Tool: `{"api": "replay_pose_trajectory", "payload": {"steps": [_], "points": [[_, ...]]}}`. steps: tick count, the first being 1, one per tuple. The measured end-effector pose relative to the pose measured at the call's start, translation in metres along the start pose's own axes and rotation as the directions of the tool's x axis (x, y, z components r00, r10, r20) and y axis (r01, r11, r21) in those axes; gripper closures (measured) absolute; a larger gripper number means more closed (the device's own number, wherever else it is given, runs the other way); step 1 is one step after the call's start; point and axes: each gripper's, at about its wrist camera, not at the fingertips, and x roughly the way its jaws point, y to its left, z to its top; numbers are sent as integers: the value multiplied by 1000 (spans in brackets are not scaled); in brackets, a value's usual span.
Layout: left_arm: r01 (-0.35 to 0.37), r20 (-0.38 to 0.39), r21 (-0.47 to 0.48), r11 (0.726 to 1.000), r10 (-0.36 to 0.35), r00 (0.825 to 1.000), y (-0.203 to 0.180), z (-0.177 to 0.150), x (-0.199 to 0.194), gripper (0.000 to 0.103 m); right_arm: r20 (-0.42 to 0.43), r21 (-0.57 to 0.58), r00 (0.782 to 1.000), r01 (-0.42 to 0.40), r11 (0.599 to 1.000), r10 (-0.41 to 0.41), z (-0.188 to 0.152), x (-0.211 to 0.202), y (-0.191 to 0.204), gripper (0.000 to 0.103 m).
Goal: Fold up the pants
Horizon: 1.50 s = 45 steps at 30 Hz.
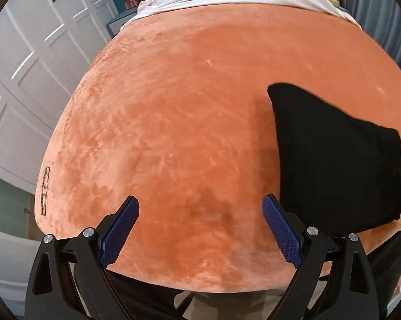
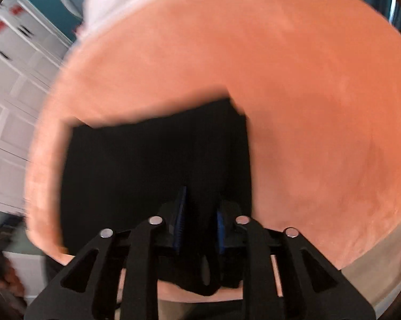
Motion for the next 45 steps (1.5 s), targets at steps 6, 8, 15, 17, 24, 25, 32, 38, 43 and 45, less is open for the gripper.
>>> {"api": "replay_pose_trajectory", "payload": {"steps": [6, 8, 15, 17, 24, 25, 32, 38, 43, 45], "points": [[-10, -31, 20, 1000, 11, 999, -13, 3, 7, 11, -15, 9, 999, -38, 999, 38, 5, -4, 11, 60], [-12, -38, 20, 1000, 12, 999, -15, 4, 9, 11, -6, 39, 996, -86, 996, 87, 1, -11, 4, 55], [-4, -57, 54, 999, 7, 998, -32, 5, 15, 11, 36, 83, 981, -194, 977, 192, -16, -16, 7, 58], [-8, -53, 70, 998, 12, 999, -38, 4, 15, 11, 53, 53, 979, -201, 978, 198, -14, -25, 17, 87], [8, -61, 107, 994, -1, 998, -51, 5, 19, 11, 70, 12, 996, -50, 999, 49, -13, -35, -6, 86], [8, -75, 112, 994, 0, 997, -55, 5, 26, 11, 9, 11, 1000, -19, 1000, 19, -15, -18, -14, 76], [173, -138, 13, 985, -169, 976, -51, 11, 59, 11, 125, 138, 986, -123, 983, 106, -15, -43, -31, 27], [412, -250, -237, 880, -465, 850, -52, 12, 112, 9, 15, 184, 990, -140, 973, 139, -15, 17, -28, 26], [526, -198, -282, 803, -585, 787, -44, 15, 115, 58, 57, 243, 978, -208, 948, 200, -15, 15, -12, 66], [548, -173, -294, 783, -607, 775, -32, 23, 101, 70, 83, 192, 972, -231, 954, 219, -8, -6, 9, 69]]}}
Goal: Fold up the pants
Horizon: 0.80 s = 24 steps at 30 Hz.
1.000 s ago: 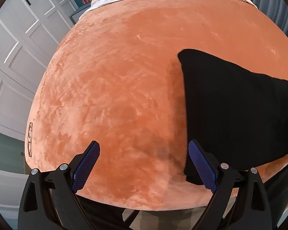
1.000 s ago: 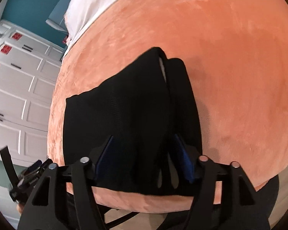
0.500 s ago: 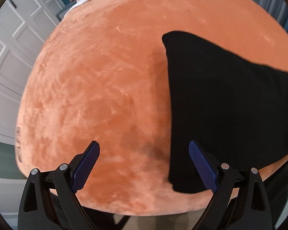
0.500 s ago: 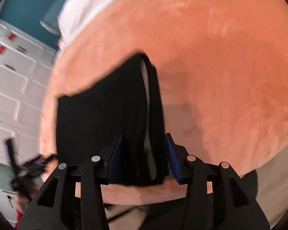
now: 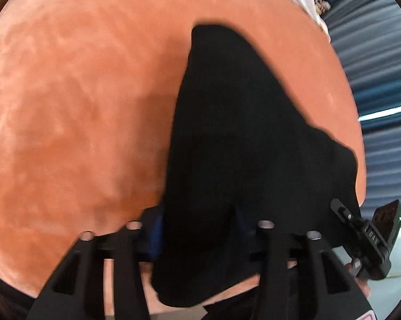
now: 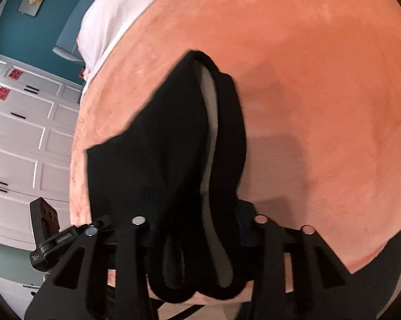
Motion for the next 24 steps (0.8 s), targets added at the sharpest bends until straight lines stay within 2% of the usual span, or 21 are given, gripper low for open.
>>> {"api": "replay_pose_trajectory", "payload": {"steps": [3, 6, 7, 9, 10, 11, 12, 13, 14, 15, 16, 17, 18, 19, 20, 22, 24], "points": [[70, 75, -15, 997, -68, 995, 9, 4, -52, 73, 26, -128, 998, -53, 990, 57, 1, -17, 60, 70], [8, 159, -18, 1000, -5, 987, 32, 0, -107, 71, 7, -194, 989, -142, 971, 146, -7, -19, 102, 70], [-7, 171, -27, 1000, 12, 985, 42, -2, -118, 70, -3, -207, 989, -145, 967, 148, -12, -14, 108, 69], [-54, 168, -57, 997, 63, 984, 69, -11, -126, 57, -60, -207, 991, -131, 970, 121, -25, 16, 108, 66], [-94, 159, -61, 994, 103, 982, 79, -16, -121, 54, -116, -175, 989, -111, 978, 91, -33, 45, 97, 62], [-163, 146, -65, 984, 171, 974, 88, -22, -111, 53, -158, -150, 986, -70, 986, 46, -39, 65, 83, 60], [-287, 115, -56, 956, 292, 950, 98, -28, -94, 59, -206, -121, 977, 23, 992, -47, -48, 87, 68, 60], [-363, 88, -43, 931, 365, 927, 103, -33, -84, 57, -200, -90, 979, 30, 995, -48, -51, 89, 61, 53], [-339, 101, -44, 940, 341, 934, 104, -37, -85, 57, -154, -13, 988, -18, 1000, 15, -54, 78, 54, 54], [-315, 136, -67, 947, 322, 937, 102, -42, -98, 58, -109, -7, 994, -2, 1000, 1, -55, 62, 58, 54], [-321, 173, -80, 944, 330, 928, 96, -43, -111, 59, -48, -68, 997, 65, 996, -68, -54, 44, 70, 55], [-325, 232, -70, 943, 333, 914, 84, -42, -129, 60, 2, -131, 995, 101, 986, -102, -53, 31, 84, 61], [-315, 275, -57, 947, 318, 907, 74, -38, -141, 60, 38, -190, 993, 114, 975, -109, -52, 21, 99, 64], [-301, 310, -43, 953, 299, 902, 64, -35, -148, 60, 54, -237, 995, 100, 966, -89, -48, 14, 115, 72], [-285, 335, -10, 958, 272, 902, 48, -25, -151, 57, 49, -284, 998, 52, 958, -40, -44, 12, 138, 87], [-276, 341, 30, 961, 250, 906, 26, -3, -136, 57, 13, -347, 1000, -8, 938, 14, -40, 24, 171, 94], [-306, 294, 30, 952, 284, 913, 21, 19, -105, 57, 11, -440, 1000, -12, 898, 19, -34, 49, 201, 98]]}}
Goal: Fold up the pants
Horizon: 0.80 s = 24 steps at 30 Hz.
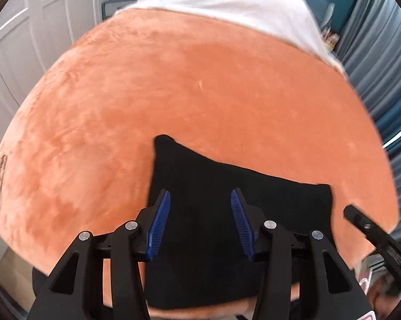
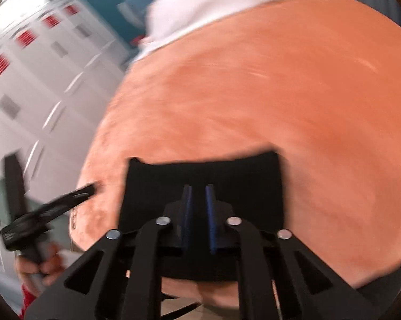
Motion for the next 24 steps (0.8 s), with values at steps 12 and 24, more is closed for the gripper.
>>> {"api": "replay_pose_trajectory", "payload": {"steps": [12, 24], "points": [[-202, -69, 129, 971, 212, 975, -5, -17, 83, 52, -130, -18, 975, 180, 983, -181, 0, 75, -38, 103], [-211, -60, 174, 962, 224, 973, -11, -23, 75, 51, -181, 37, 970, 172, 984, -163, -44, 46, -74, 103]]}}
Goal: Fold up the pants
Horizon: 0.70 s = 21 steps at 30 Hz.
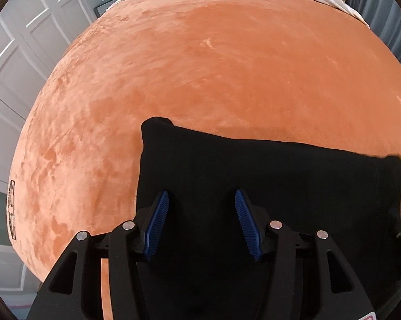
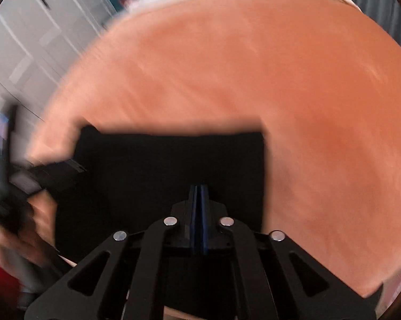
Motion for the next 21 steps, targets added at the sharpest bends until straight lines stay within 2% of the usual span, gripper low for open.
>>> {"api": "replay_pose_trajectory", "payload": {"steps": [2, 4, 6, 7, 8, 9, 11, 12, 13, 17, 19, 21], "points": [[-11, -1, 5, 1000, 11, 1000, 0, -1, -3, 51, 37, 100, 997, -72, 992, 68, -5, -25, -10, 101], [11, -7, -13, 1000, -11, 1000, 5, -6, -12, 51, 74, 53, 993, -91, 994, 87, -10, -45, -2, 99], [72, 2, -43, 996, -72, 997, 13, -18, -27, 51, 39, -6, 997, -64, 998, 64, -20, -44, 2, 99], [96, -1, -47, 994, -96, 995, 14, -26, -33, 51, 10, -32, 1000, -21, 999, 21, -30, -34, 0, 100], [117, -6, -45, 992, -117, 993, 15, -35, -38, 51, -3, -36, 1000, -14, 999, 14, -36, -26, -1, 103], [128, -15, -32, 991, -129, 992, 15, -48, -44, 51, -7, -4, 999, -40, 999, 40, -41, -21, -8, 103], [103, -25, 8, 995, -103, 994, 11, -74, -52, 51, -3, 101, 995, -100, 990, 101, -42, -29, -16, 103], [91, -25, 20, 996, -91, 996, 11, -83, -54, 51, 2, 107, 995, -103, 989, 103, -38, -35, -12, 103], [83, -27, 25, 996, -82, 996, 11, -92, -53, 51, 13, 87, 994, -106, 991, 105, -34, -39, -4, 97], [66, -78, 43, 997, -63, 995, 9, -111, -34, 51, 8, -63, 984, -175, 983, 175, 1, -37, 53, 97], [63, -75, 48, 997, -60, 995, 9, -112, -33, 50, -43, -141, 981, -194, 971, 190, 23, -19, 86, 97], [73, -79, 35, 997, -70, 994, 11, -111, -33, 49, -86, -209, 983, -178, 962, 163, 40, 13, 109, 97]]}}
